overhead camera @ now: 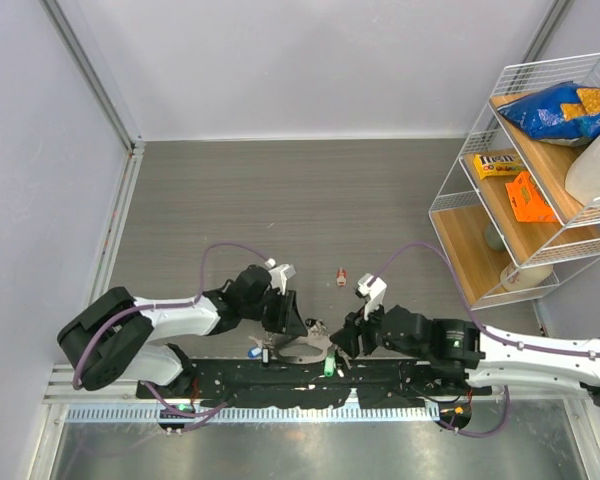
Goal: Put the keys on the keyring
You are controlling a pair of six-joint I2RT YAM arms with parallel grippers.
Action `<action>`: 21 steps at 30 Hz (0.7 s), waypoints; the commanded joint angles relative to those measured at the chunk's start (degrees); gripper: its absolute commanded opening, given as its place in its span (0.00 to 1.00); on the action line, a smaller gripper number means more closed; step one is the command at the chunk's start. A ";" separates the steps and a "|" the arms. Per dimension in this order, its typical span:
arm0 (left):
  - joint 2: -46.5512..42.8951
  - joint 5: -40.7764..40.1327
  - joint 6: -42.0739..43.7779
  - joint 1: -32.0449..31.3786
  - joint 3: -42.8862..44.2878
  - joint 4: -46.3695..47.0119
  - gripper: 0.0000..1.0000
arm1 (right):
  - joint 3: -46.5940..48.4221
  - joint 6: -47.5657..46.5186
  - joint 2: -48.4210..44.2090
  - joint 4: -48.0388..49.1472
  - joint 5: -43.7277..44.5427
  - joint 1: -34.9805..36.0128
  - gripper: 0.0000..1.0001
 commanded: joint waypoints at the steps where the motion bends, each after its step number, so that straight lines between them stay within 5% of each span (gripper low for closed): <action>1: -0.59 -5.65 6.40 3.83 2.43 -8.61 0.37 | -2.77 0.88 -7.57 -6.87 -6.34 -0.03 0.56; 8: -2.60 -7.14 11.23 6.92 12.34 -15.45 0.37 | -4.88 2.02 -0.92 -0.13 -5.03 -0.11 0.56; 13: -14.71 -7.85 13.35 6.65 19.74 -24.16 0.38 | -2.77 2.29 8.83 5.60 -5.03 -0.29 0.57; 21: -27.12 -7.41 8.27 5.51 10.63 -25.76 0.40 | -0.84 1.24 12.80 12.64 -2.04 -5.29 0.60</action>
